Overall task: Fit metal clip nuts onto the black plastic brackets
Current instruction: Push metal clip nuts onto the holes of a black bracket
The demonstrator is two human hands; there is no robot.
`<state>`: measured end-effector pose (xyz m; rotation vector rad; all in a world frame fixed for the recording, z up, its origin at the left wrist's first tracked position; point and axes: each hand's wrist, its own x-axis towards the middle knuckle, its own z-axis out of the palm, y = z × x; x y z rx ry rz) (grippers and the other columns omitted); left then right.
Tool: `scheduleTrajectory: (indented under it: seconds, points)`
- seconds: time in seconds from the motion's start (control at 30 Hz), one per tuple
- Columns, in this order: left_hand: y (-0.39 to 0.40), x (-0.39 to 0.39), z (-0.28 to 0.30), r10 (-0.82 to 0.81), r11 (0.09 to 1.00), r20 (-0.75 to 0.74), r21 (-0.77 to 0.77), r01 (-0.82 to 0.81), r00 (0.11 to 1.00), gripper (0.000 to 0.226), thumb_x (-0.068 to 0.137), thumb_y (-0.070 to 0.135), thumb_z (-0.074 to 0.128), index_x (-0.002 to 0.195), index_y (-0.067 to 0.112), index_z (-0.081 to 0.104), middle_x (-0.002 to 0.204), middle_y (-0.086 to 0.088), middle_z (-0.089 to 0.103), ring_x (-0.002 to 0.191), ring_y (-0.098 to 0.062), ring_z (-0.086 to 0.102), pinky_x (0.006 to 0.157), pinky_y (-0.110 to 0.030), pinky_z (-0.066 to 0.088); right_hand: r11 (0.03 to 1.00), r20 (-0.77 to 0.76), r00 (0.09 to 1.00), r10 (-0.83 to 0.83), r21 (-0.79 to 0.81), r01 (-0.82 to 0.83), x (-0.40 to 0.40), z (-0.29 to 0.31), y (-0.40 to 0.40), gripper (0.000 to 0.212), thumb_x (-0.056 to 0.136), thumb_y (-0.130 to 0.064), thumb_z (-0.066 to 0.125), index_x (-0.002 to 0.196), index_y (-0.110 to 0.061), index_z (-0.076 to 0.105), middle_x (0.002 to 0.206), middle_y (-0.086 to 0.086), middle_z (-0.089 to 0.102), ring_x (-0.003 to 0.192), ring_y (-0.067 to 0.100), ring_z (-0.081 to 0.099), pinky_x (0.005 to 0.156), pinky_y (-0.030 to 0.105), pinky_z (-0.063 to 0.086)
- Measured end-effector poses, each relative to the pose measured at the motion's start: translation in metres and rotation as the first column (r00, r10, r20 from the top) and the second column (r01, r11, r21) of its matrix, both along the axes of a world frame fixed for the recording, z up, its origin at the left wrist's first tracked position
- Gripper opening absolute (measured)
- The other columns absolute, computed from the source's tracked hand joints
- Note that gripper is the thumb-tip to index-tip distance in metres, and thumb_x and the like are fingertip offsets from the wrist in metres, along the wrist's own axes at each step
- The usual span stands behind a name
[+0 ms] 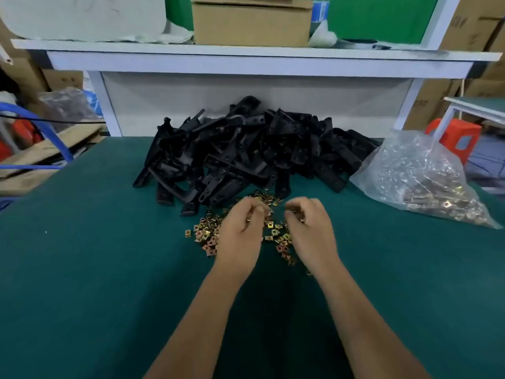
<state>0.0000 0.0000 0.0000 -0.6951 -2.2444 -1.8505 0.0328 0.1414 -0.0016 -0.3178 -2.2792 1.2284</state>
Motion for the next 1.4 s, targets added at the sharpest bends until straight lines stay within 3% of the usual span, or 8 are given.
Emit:
scheduleTrajectory:
  seconds: [0.1,0.2,0.43,0.6,0.77,1.0,1.2,1.4]
  points:
    - [0.016,-0.026,-0.017,0.009,0.922,-0.048,-0.387,-0.026,0.999,0.018,0.097,0.01,0.052,0.106,0.018,0.066,0.112,0.006,0.058,0.109,-0.012,0.049,0.089,-0.01,0.036,0.998,0.079,0.995,-0.056,-0.008,0.057,-0.033,-0.01,0.015,0.018,0.098,-0.013,0.05,0.104,-0.022,0.065,0.108,-0.007,0.053,0.101,0.01,0.055,0.08,0.02,0.039]
    - [0.024,-0.043,-0.035,0.002,0.819,-0.048,-0.573,-0.029,0.999,0.022,0.093,0.016,0.056,0.112,0.018,0.066,0.124,0.002,0.056,0.121,-0.019,0.045,0.103,-0.03,0.036,0.973,0.08,0.984,-0.161,-0.155,0.172,-0.047,-0.024,0.03,0.02,0.099,-0.015,0.048,0.1,-0.025,0.065,0.107,-0.008,0.058,0.089,-0.004,0.056,0.066,0.009,0.04]
    - [0.031,-0.054,-0.035,0.088,0.85,-0.084,-0.513,-0.119,0.993,0.016,0.09,0.019,0.058,0.1,0.023,0.07,0.111,0.009,0.058,0.109,-0.016,0.048,0.092,-0.027,0.035,0.984,0.133,0.979,-0.157,-0.066,0.167,-0.061,-0.029,0.035,0.019,0.097,-0.021,0.049,0.096,-0.028,0.067,0.102,-0.012,0.059,0.089,-0.001,0.054,0.069,0.015,0.038]
    - [0.035,-0.063,-0.031,0.175,0.882,-0.051,-0.435,-0.18,0.983,0.018,0.094,0.018,0.055,0.094,0.019,0.073,0.094,0.01,0.061,0.092,-0.011,0.052,0.083,-0.03,0.041,0.961,0.06,0.978,-0.201,-0.182,0.209,-0.064,-0.025,0.046,0.02,0.096,-0.018,0.05,0.093,-0.03,0.066,0.101,-0.01,0.062,0.1,0.009,0.056,0.081,0.025,0.046]
    - [0.035,-0.066,-0.034,0.152,0.9,-0.032,-0.409,-0.152,0.988,0.018,0.094,0.017,0.055,0.091,0.022,0.071,0.092,0.016,0.058,0.095,-0.01,0.05,0.085,-0.032,0.041,0.899,0.008,0.999,-0.052,-0.436,0.051,-0.092,-0.001,0.054,0.02,0.099,-0.024,0.052,0.112,-0.035,0.063,0.101,-0.014,0.057,0.089,-0.006,0.054,0.068,0.009,0.038]
    - [0.036,-0.066,-0.035,0.144,0.915,-0.022,-0.377,-0.142,0.989,0.018,0.093,0.016,0.056,0.091,0.021,0.073,0.09,0.016,0.06,0.096,-0.011,0.051,0.086,-0.035,0.043,0.859,0.026,0.999,-0.019,-0.512,0.03,-0.142,0.009,0.058,0.034,0.102,-0.032,0.047,0.135,-0.03,0.056,0.133,-0.011,0.053,0.118,0.004,0.048,0.097,0.024,0.038]
    - [0.037,-0.067,-0.034,0.153,0.907,-0.032,-0.393,-0.153,0.988,0.017,0.093,0.017,0.054,0.085,0.023,0.068,0.087,0.016,0.058,0.093,-0.008,0.045,0.086,-0.03,0.039,0.721,-0.159,0.866,-0.474,-0.635,0.278,-0.142,0.001,0.063,0.012,0.092,-0.018,0.066,0.089,-0.024,0.075,0.083,-0.01,0.073,0.082,0.006,0.069,0.077,0.023,0.055]
    - [0.035,-0.067,-0.032,0.147,0.92,0.01,-0.37,-0.133,0.989,0.018,0.094,0.015,0.054,0.085,0.015,0.07,0.085,0.011,0.06,0.085,-0.015,0.057,0.077,-0.035,0.047,0.751,-0.187,0.857,-0.479,-0.593,0.29,-0.1,0.0,0.06,0.021,0.086,-0.009,0.069,0.076,-0.026,0.074,0.061,-0.019,0.067,0.057,-0.008,0.06,0.054,0.006,0.043]
